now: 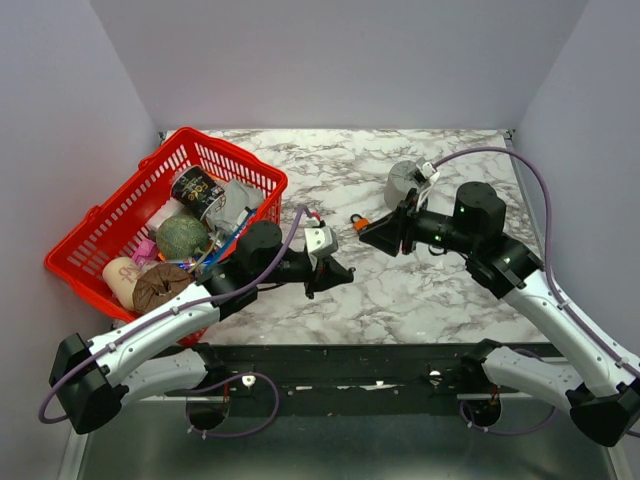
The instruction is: Unlock with the key
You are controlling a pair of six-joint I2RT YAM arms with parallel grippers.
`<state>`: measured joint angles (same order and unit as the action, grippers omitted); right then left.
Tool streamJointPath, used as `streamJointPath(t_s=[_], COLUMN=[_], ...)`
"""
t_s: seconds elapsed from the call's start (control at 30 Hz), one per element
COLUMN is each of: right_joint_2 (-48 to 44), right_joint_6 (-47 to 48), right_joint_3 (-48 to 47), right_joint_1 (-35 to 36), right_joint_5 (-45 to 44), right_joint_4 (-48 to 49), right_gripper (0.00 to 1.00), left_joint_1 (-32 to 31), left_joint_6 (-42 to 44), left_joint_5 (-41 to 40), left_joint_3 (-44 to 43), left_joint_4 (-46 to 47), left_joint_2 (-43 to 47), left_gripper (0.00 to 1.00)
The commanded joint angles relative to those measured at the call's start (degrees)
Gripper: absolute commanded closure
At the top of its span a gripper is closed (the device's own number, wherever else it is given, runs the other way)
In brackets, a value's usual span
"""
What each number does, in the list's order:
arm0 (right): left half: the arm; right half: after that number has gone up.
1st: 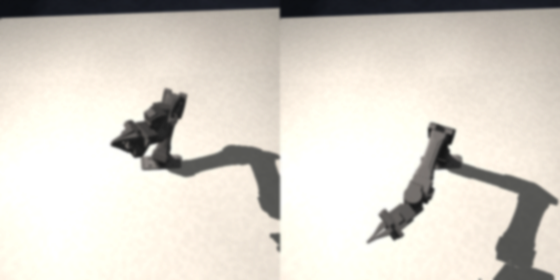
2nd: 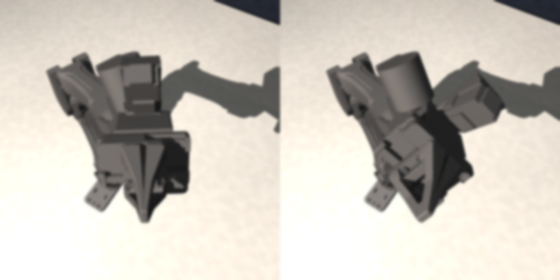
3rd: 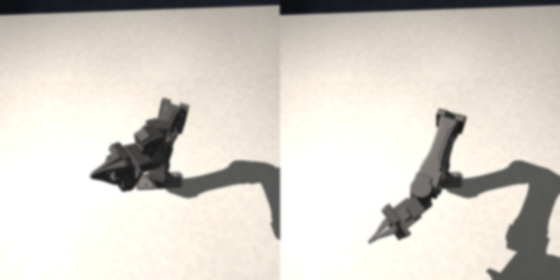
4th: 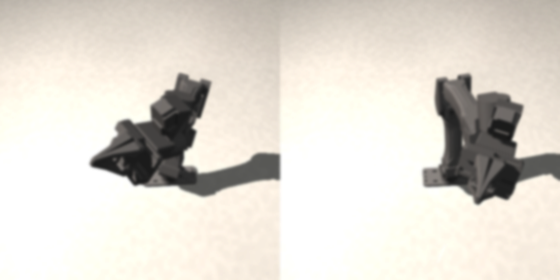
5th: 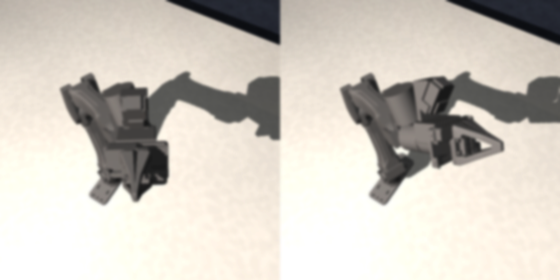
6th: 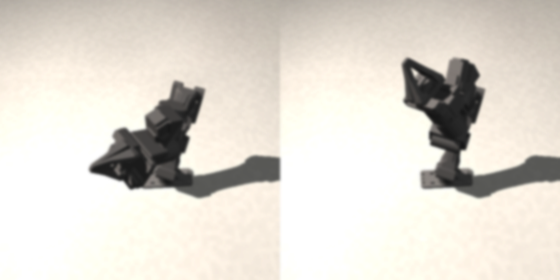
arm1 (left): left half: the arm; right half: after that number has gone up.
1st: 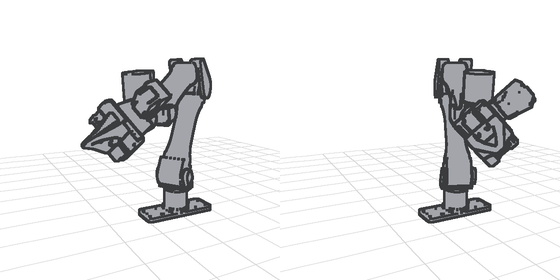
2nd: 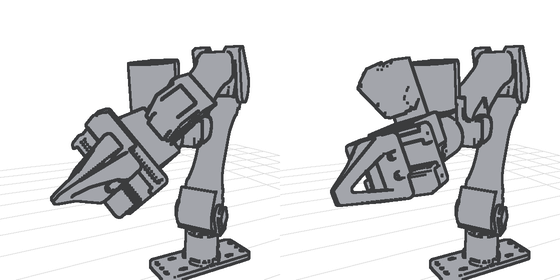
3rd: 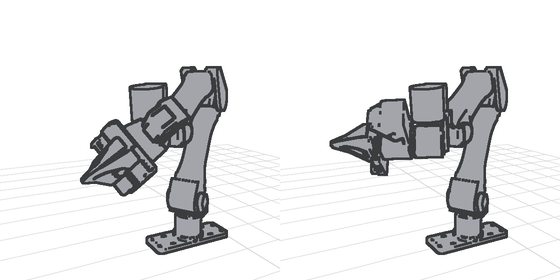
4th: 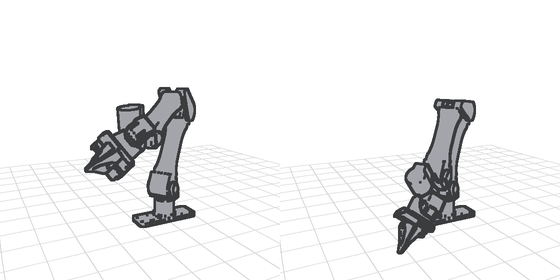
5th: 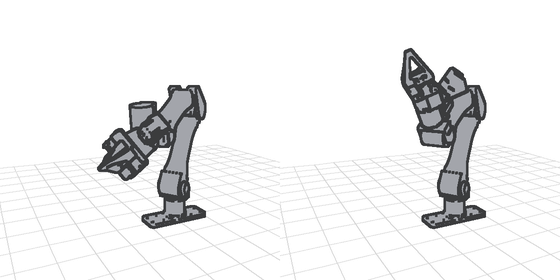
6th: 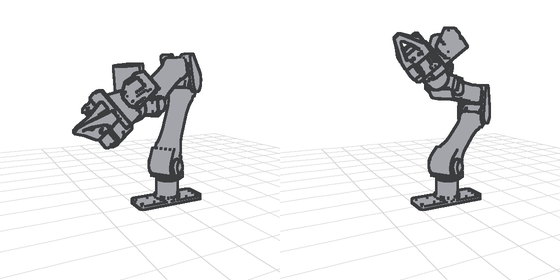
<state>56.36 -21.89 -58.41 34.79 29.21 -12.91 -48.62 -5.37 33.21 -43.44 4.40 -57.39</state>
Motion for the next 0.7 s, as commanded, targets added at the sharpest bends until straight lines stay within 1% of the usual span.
streamJointPath(t_s=[0.0,0.13,0.23,0.27,0.37,0.5,0.67], right_joint_2=[-1.5,-0.3,1.6,2.0,3.5,4.3,3.8], right_joint_6=[11.2,14.8,16.4,16.7,17.2,16.9,16.1], right_joint_3=[-2.0,-1.6,-1.0,-0.9,-0.4,0.8,3.8], right_joint_1=[-0.1,0.6,2.6,3.9,5.9,8.5,10.7], right_joint_5=[2.1,7.8,7.4,7.1,7.5,8.8,6.6], right_joint_4=[-9.0,-11.7,-13.7,-14.3,-15.3,-15.7,-15.2], right_gripper=[0.49,0.5,0.52,0.56,0.59,0.59,0.59], left_joint_1=[-0.3,-0.3,-0.3,-0.3,-0.3,0.0,0.8], left_joint_6=[3.0,3.3,3.8,4.3,4.9,4.9,5.0], left_joint_5=[8.4,10.2,12.0,12.1,12.1,11.8,13.0], left_joint_3=[-0.3,-0.5,-1.6,-2.0,-3.0,-3.1,-3.9], left_joint_4=[-7.7,-9.1,-11.0,-11.7,-14.2,-14.4,-15.2], left_joint_2=[0.0,-0.8,-2.4,-3.2,-4.1,-4.5,-6.1], left_gripper=[1.0,1.0,1.0,1.0,1.0,1.0,1.0])
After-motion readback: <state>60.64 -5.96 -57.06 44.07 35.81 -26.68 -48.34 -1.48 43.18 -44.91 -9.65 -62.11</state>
